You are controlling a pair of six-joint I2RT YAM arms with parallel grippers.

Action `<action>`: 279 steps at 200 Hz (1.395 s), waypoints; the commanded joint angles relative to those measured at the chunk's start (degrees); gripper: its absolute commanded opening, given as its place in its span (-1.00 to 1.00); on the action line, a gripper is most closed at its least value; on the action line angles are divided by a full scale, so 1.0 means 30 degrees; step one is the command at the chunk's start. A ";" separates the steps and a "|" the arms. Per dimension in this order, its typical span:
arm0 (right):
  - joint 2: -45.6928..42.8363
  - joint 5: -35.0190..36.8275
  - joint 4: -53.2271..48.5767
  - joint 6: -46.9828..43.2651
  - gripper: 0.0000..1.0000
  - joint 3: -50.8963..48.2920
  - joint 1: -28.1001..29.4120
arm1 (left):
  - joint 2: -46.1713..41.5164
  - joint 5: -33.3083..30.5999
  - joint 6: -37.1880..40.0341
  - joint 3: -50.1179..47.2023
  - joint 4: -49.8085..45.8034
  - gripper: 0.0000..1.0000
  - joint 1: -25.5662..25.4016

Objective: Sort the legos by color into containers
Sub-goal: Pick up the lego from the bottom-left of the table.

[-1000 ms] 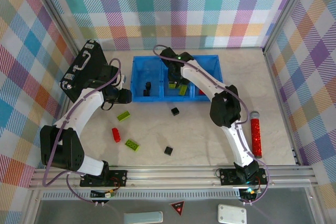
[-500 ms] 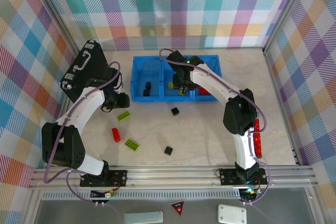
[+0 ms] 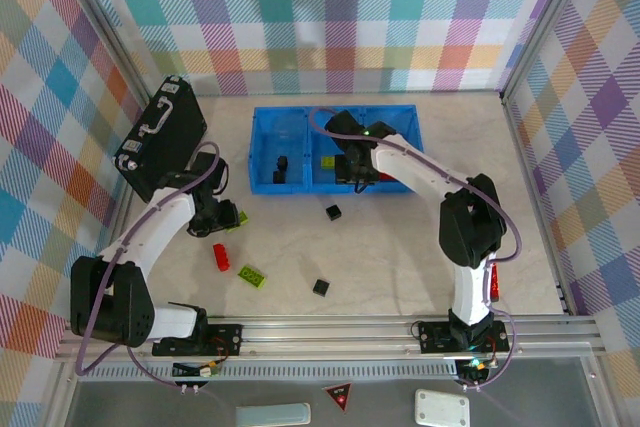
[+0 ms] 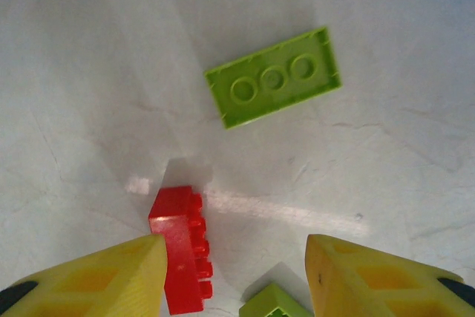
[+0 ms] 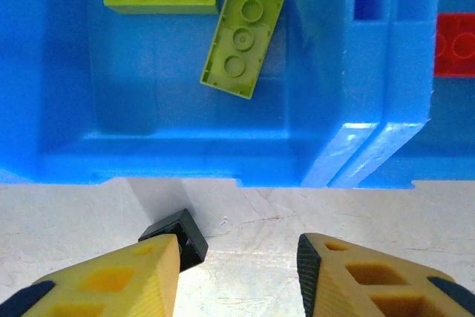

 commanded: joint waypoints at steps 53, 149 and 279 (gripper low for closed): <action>-0.1796 -0.0763 0.0820 -0.0985 -0.06 -0.1251 0.0052 | -0.0267 -0.0892 -0.2797 -0.2316 0.1030 0.05 0.0037; -0.2367 -0.0997 0.1124 -0.0839 -0.06 -0.2150 0.0027 | 0.0925 -0.1077 -0.3226 -0.4227 0.3206 -0.13 -0.0008; -0.3798 -0.1575 0.0477 -0.0472 -0.06 -0.2500 0.0027 | -0.0418 -0.0922 -0.1619 -0.2059 0.3008 -0.50 -0.0015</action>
